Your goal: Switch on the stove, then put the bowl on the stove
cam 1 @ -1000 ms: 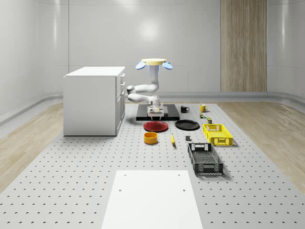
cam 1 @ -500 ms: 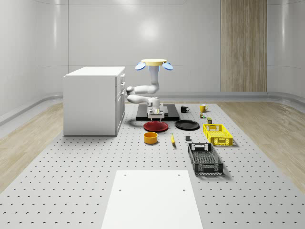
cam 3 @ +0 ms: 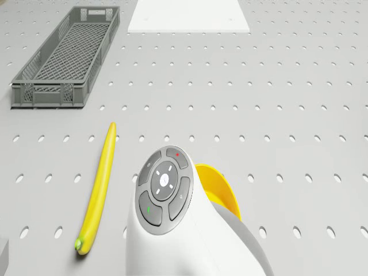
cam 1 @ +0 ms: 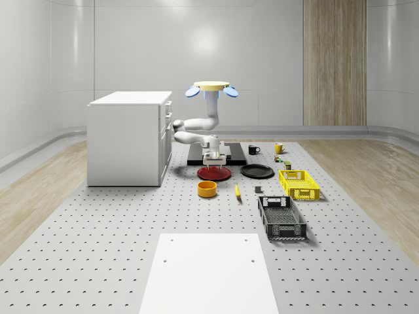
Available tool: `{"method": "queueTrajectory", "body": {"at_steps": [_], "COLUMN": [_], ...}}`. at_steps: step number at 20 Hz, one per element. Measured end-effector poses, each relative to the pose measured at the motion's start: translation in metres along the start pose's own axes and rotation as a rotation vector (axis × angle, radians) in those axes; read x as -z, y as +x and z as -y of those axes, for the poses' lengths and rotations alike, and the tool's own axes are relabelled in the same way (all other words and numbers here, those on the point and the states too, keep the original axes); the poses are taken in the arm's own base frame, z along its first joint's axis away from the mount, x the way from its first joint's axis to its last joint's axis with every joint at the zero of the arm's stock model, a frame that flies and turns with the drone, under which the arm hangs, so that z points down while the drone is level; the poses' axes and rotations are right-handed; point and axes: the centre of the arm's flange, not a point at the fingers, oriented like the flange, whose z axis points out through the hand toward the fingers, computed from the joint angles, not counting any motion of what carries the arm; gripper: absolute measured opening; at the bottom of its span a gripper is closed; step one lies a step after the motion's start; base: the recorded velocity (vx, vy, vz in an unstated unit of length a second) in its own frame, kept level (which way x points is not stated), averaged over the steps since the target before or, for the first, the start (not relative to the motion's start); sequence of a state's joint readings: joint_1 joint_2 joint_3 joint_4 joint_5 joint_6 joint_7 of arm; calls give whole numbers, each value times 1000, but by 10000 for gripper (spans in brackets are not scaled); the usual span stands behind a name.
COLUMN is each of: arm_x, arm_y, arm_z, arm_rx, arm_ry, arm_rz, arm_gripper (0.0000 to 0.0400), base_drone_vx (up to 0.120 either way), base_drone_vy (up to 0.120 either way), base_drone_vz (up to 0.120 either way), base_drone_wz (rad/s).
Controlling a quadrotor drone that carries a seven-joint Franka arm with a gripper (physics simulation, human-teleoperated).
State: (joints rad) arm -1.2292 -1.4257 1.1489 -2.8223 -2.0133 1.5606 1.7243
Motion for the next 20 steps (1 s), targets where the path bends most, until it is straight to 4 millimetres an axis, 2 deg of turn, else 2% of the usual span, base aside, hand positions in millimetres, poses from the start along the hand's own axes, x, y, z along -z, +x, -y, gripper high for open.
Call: {"method": "queueTrajectory", "body": {"at_steps": [6, 9, 20], "arm_x": [0, 0, 0], "arm_y": [0, 0, 0], "arm_z": [0, 0, 0], "arm_rx": [0, 0, 0], "arm_ry": [0, 0, 0], "arm_rz": [0, 0, 0], "arm_gripper": [400, 400, 400], "base_drone_vx": [120, 120, 120], "base_drone_vy": [0, 0, 0], "base_drone_vz": [-13, 93, 0], "base_drone_wz": [0, 0, 0]}}
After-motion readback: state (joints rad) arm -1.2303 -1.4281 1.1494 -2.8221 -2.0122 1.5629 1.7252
